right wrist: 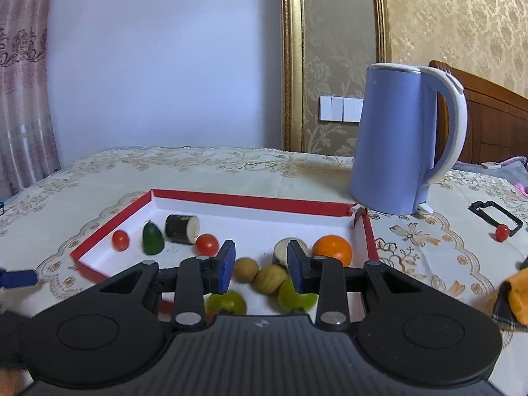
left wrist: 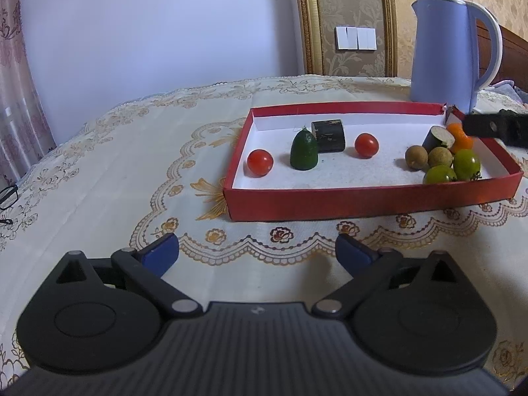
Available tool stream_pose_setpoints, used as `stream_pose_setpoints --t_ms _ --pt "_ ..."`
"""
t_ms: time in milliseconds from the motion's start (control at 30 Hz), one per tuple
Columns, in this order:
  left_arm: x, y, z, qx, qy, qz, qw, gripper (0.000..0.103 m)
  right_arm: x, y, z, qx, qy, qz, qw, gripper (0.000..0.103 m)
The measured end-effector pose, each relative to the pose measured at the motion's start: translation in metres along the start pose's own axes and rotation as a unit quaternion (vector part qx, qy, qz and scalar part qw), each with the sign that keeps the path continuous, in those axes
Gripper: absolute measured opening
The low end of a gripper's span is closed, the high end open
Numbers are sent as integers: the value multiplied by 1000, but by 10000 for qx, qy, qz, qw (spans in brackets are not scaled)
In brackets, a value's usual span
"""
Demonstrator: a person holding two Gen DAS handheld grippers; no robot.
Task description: Organize fruits
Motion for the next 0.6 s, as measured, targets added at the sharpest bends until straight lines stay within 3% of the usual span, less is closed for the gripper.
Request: stream_pose_setpoints --t_ms 300,367,600 --pt "-9 -1 4 -92 137 -73 9998 103 7 32 33 -37 -33 -72 10000 35" --pt "-12 -2 5 -105 156 -95 9998 103 9 38 36 -29 20 -64 10000 41" --pt "-16 -4 3 -92 248 -45 9996 103 7 51 37 37 26 -307 9995 42"
Point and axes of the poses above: each gripper's, at about its wrist camera, not at the fingertips, and z roughly against the way its jaws point, x to its left, y to its underside, the point moved 4 cm from there along -z, roughly the way its jaws point, and after that the axes turned 3 degrees about y, right-handed, at the moved point
